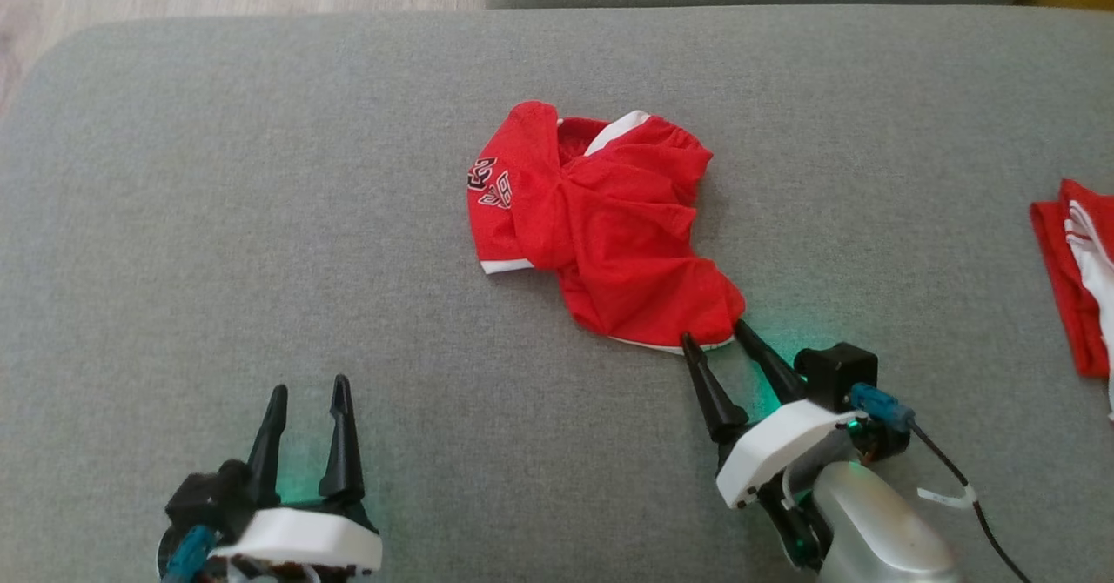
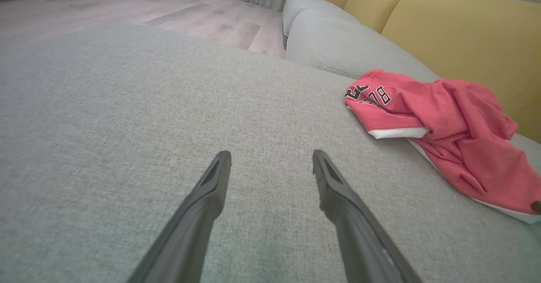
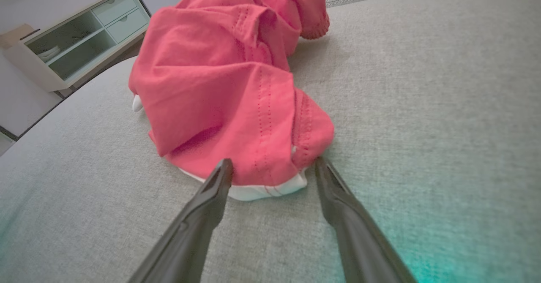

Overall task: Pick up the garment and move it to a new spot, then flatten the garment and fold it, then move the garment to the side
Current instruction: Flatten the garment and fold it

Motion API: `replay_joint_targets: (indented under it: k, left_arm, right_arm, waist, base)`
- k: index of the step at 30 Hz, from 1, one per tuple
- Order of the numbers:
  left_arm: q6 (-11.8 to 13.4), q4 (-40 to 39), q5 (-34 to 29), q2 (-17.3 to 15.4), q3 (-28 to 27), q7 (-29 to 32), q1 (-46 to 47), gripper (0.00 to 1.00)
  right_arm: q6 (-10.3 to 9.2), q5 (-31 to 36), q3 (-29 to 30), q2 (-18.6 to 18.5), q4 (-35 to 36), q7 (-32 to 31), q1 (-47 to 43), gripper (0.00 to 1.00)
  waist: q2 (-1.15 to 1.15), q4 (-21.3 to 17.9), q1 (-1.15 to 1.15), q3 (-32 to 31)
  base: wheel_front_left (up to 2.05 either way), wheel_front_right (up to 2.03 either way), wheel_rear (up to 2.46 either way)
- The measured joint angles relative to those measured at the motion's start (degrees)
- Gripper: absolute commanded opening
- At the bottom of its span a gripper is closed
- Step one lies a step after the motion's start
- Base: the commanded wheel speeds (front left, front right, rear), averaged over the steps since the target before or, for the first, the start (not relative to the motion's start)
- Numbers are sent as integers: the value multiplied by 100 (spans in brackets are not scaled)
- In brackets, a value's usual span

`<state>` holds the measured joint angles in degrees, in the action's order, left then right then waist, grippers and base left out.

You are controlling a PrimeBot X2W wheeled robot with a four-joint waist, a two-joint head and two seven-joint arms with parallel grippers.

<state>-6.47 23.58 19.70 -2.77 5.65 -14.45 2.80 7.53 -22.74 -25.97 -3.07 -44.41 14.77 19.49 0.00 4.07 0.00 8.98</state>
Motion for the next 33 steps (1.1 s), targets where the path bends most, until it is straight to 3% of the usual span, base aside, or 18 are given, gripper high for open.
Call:
replay_joint_targets:
  k: [1, 2, 3, 8, 15, 21, 26, 30, 33]
  left_arm:
    - [0, 2, 0, 0, 9, 0, 14, 100]
    - [0, 3, 0, 0, 15, 0, 25, 100]
    - [0, 4, 2, 1, 20, 0, 34, 100]
    - [0, 13, 8, 1, 35, 0, 38, 100]
    - [0, 23, 45, 1, 38, 0, 30, 100]
    - [0, 78, 68, 1, 274, 0, 26, 100]
    - [0, 168, 156, 2, 593, 0, 3, 100]
    - [29, 182, 157, -2, 589, 0, -129, 100]
    - [44, 190, 157, -4, 568, 0, -241, 100]
  right_arm:
    - [0, -35, -29, -1, 0, 0, -1, 94]
    - [0, -86, -73, -3, 0, 0, -1, 65]
    - [-1, -120, -135, -7, -1, 0, 1, 0]
    - [0, -238, -170, -8, 210, -1, 7, 0]
    - [0, -439, -172, -22, 1356, -10, 255, 0]
    - [-1, -892, -700, -64, 2112, -10, 1703, 0]
    - [-1, -1488, -1103, -102, 2482, -8, 2783, 0]
    - [-1, -1501, -732, -92, 2327, -8, 3300, 0]
    - [-1, -1134, -189, -89, 1853, -8, 3495, 0]
  waist:
    - [0, 9, 0, 11]
    - [0, 20, 0, 22]
    - [0, 30, 0, 30]
    - [0, 74, 0, 6]
    - [0, 97, -1, -165]
    - [0, 206, -1, -342]
    - [0, 572, -1, -495]
    - [0, 797, -1, -564]
    - [0, 839, -1, -538]
  base:
    - [0, 0, 0]
    - [0, 0, 0]
    - [0, 0, 0]
    - [0, 0, 0]
    - [0, 0, 0]
    - [0, 0, 0]
    - [0, 0, 0]
    - [0, 0, 0]
    - [0, 0, 0]
